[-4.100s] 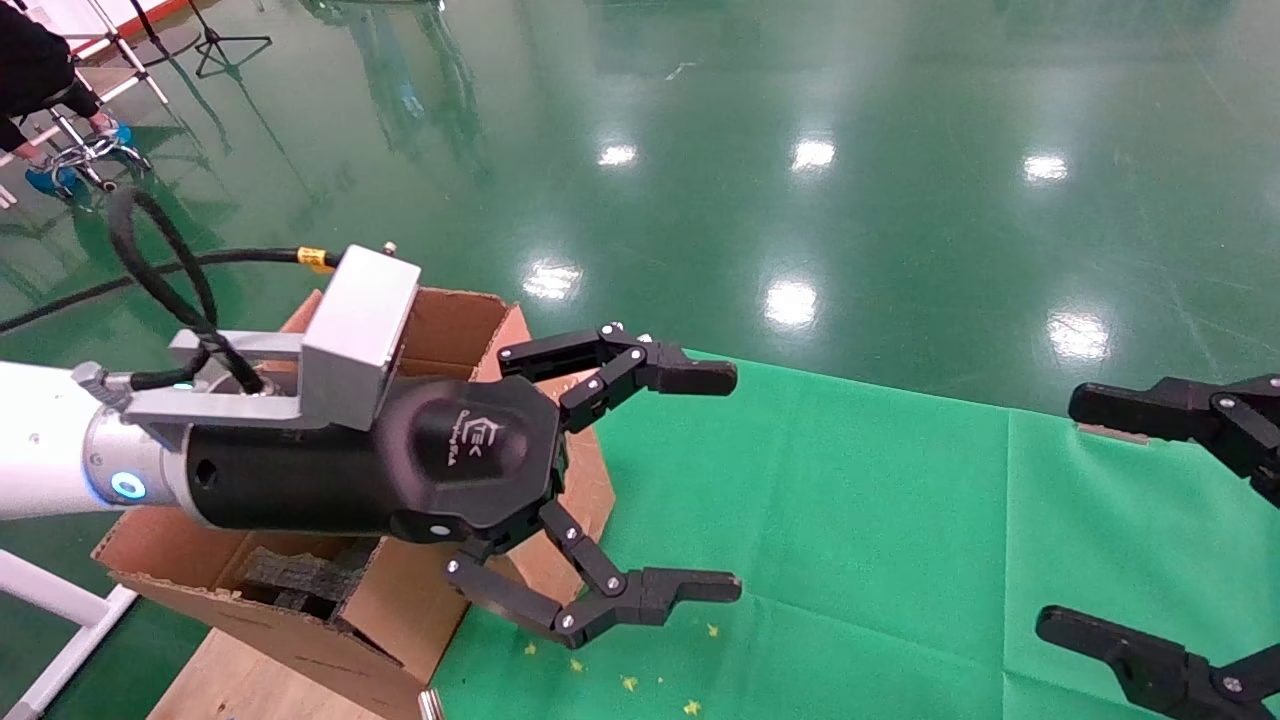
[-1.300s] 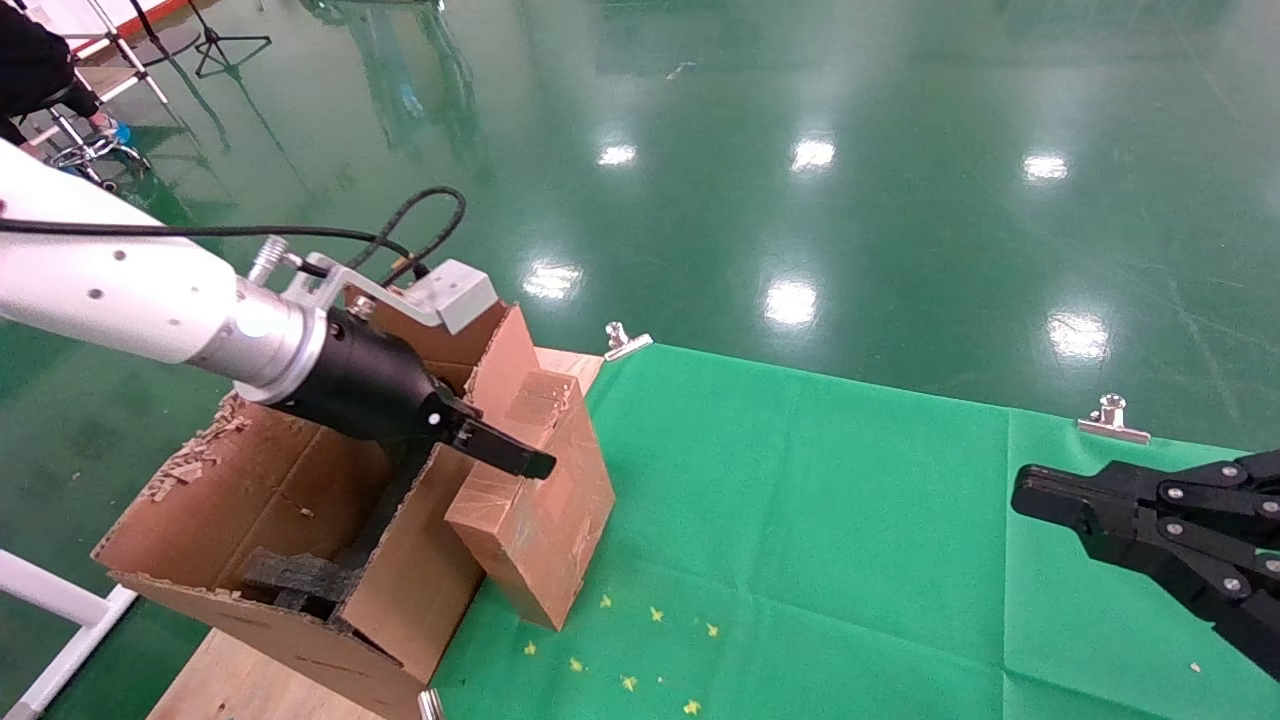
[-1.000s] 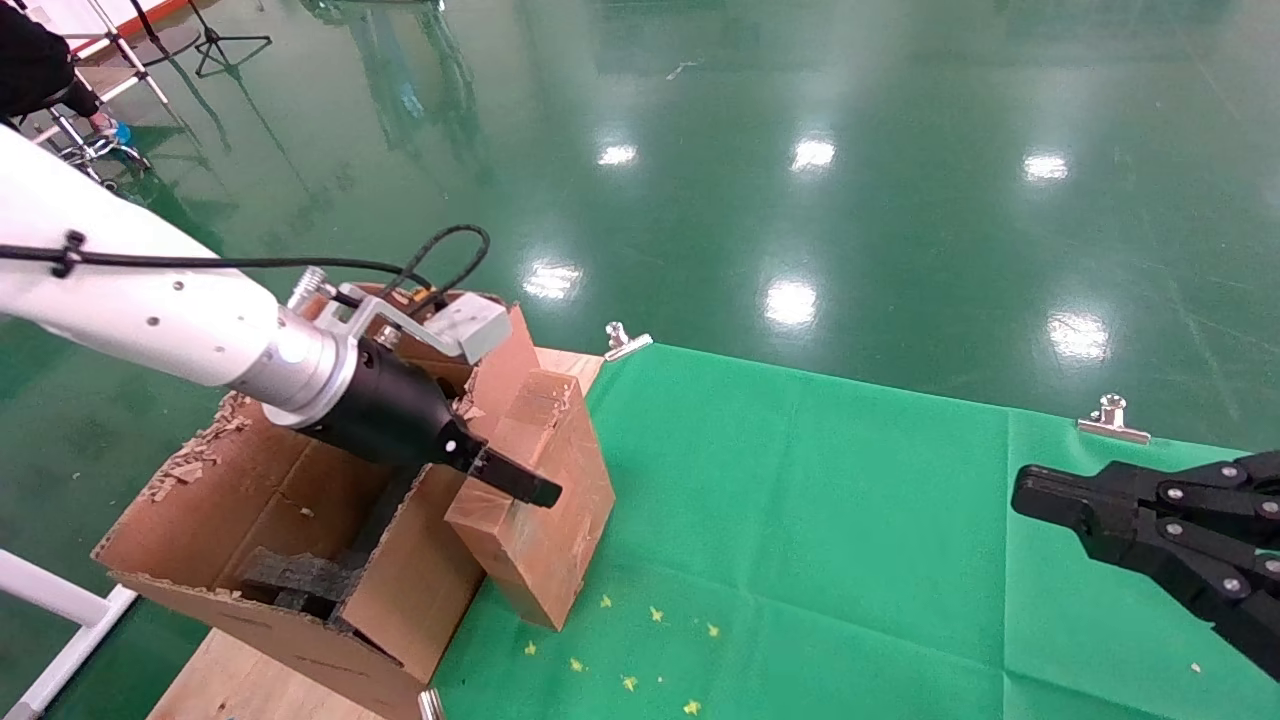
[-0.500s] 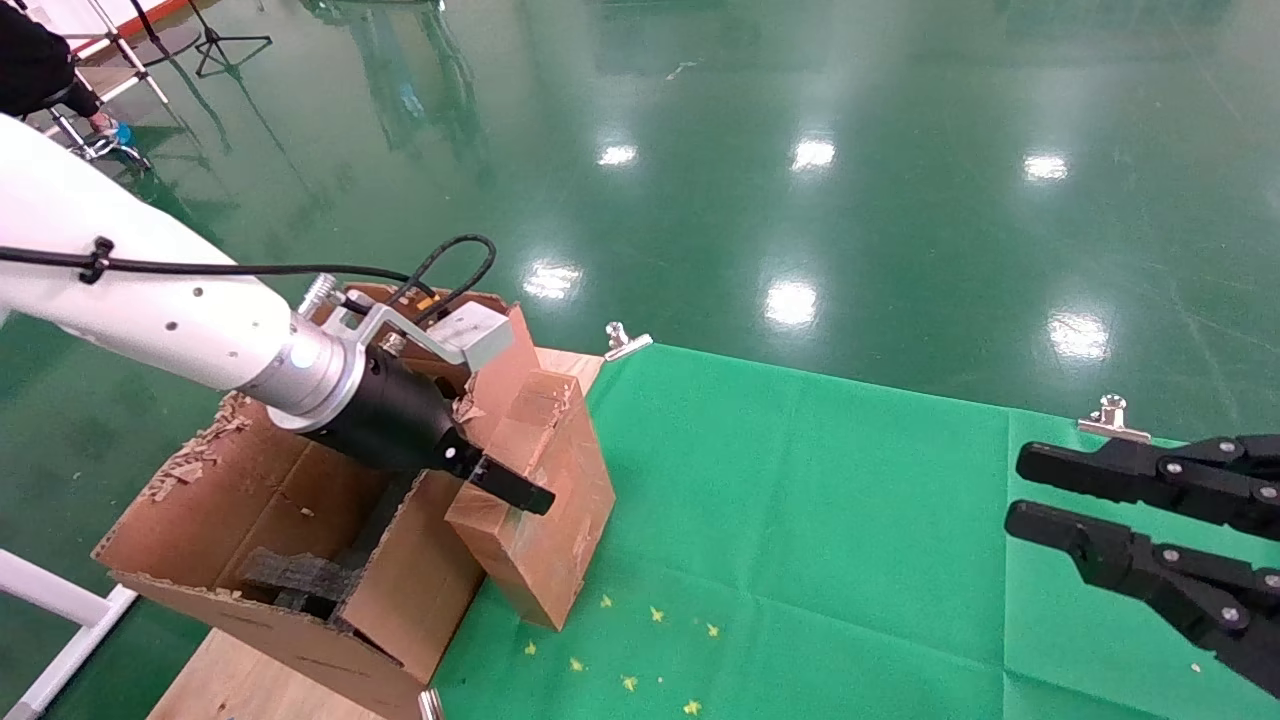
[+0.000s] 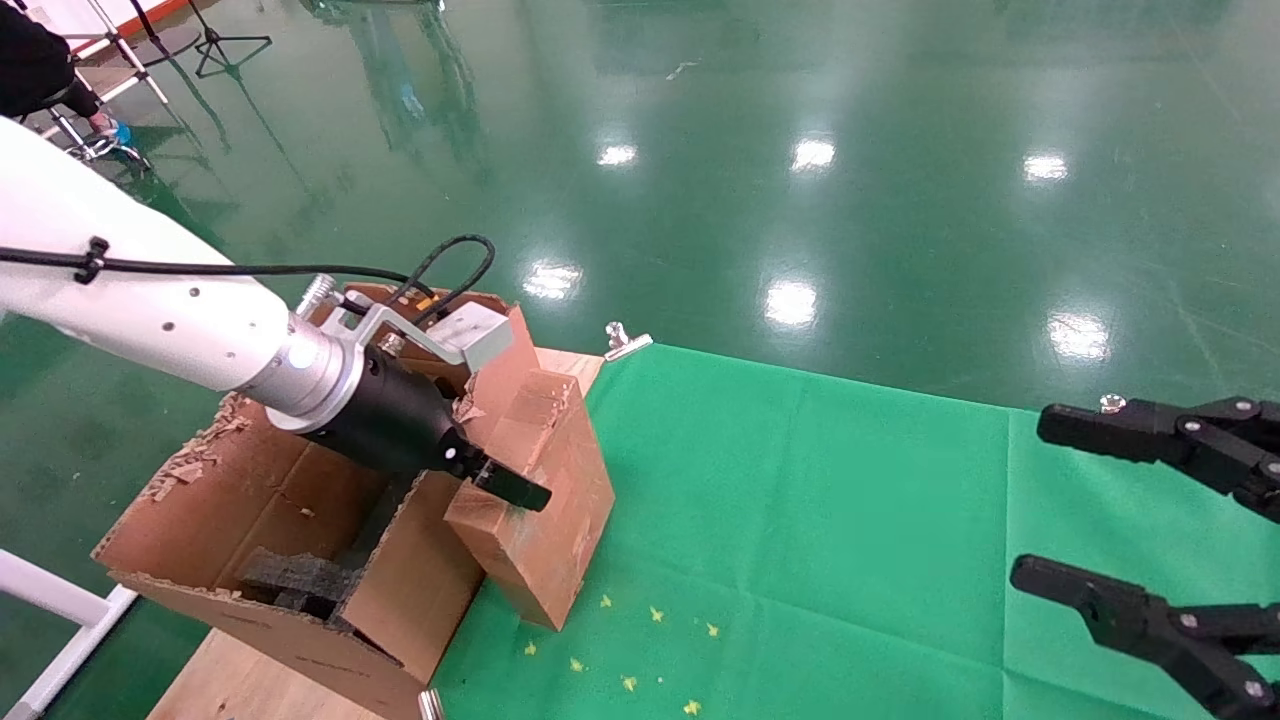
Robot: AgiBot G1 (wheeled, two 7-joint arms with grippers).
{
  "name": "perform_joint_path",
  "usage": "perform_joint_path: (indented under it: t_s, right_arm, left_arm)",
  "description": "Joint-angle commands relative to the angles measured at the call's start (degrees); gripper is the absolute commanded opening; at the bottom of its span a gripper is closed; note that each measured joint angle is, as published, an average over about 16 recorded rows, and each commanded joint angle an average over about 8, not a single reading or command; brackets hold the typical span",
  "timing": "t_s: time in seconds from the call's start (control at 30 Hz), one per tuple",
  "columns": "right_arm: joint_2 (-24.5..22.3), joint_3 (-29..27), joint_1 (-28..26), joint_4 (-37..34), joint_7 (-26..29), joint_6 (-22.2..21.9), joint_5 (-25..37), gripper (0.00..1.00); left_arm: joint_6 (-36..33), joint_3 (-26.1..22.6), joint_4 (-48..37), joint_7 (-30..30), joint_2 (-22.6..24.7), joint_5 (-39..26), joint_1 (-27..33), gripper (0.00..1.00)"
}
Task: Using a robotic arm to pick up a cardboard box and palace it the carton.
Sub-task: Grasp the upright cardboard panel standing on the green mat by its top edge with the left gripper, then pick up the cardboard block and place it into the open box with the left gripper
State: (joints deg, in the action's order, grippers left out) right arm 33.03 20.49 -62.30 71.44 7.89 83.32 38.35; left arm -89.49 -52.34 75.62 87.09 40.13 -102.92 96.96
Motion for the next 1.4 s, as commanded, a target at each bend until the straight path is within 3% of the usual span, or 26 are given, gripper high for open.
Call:
perform_joint_path:
  t_s: [0.03,0.53,0.83,1.07,1.4]
  right_arm:
    - [0.0,0.0,0.0,0.0,0.0,0.0,0.0,1.00]
    - [0.0,0.0,0.0,0.0,0.0,0.0,0.0,1.00]
    - [0.0,0.0,0.0,0.0,0.0,0.0,0.0,1.00]
    - [0.0,0.0,0.0,0.0,0.0,0.0,0.0,1.00]
    - [0.0,0.0,0.0,0.0,0.0,0.0,0.0,1.00]
  left_arm:
    - [0.0,0.0,0.0,0.0,0.0,0.0,0.0,0.00]
    - [1.1,0.7,-0.9,-0.1,-0.5,0.4,0.8,0.00]
    - [6.6,7.7,-6.0,-1.1,-4.3,6.4,6.5,0.00]
    - [8.5,12.4,-14.7,-7.5,-6.7,8.9,13.4,0.00]
    - [10.8,11.5,-24.3,-19.7,-10.2,0.8,18.3,0.00]
